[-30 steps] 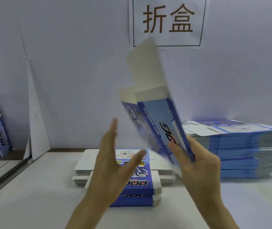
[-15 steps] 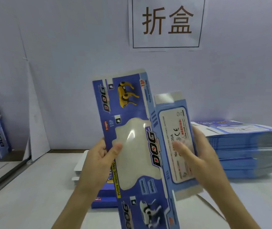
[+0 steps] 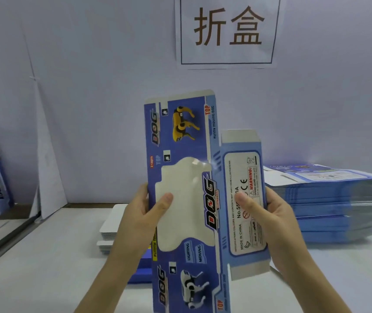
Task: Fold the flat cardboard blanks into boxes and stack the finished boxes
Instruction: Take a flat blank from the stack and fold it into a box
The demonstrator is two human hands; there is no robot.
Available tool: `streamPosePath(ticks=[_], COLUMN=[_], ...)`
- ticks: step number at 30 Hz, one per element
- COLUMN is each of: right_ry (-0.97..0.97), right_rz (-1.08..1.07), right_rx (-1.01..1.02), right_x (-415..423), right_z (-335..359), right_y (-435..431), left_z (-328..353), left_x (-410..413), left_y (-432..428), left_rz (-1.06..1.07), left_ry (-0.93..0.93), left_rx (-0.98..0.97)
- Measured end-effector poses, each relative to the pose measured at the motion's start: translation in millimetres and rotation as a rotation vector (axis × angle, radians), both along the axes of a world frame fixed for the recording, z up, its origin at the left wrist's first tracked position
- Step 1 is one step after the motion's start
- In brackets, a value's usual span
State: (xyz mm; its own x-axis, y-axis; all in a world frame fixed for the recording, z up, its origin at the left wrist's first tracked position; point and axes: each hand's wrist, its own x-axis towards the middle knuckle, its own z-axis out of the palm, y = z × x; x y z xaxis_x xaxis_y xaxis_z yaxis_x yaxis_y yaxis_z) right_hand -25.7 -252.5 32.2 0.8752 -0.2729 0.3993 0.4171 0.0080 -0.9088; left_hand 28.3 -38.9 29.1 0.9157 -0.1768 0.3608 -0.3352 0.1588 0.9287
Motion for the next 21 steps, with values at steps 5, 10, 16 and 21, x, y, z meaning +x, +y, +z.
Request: streamPosePath(ticks=[5, 10, 16, 21], right_ry=[-0.054, 0.141, 0.002, 0.067], right_rz=[-0.03, 0.165, 0.143, 0.163], right_rx=[-0.045, -0.374, -0.158, -0.182], right_x=[3.9, 3.6, -2.3, 5.7], right_z=[1.2, 3.9, -2.5, 10.6], right_y=[13.5, 20.0, 6.4, 4.3], left_z=[-1.5, -5.4, -0.6, -7.0], left_x=[-8.8, -18.6, -7.3, -0.1], left_y=[-12.5, -25.4, -9.0, 4.2], left_rz=[-0.071, 0.002, -0.006, -0.096], left_ry=[0.045, -0.049, 0.046, 0.089], left_rx=[0.023, 0.177, 0.097, 0.353])
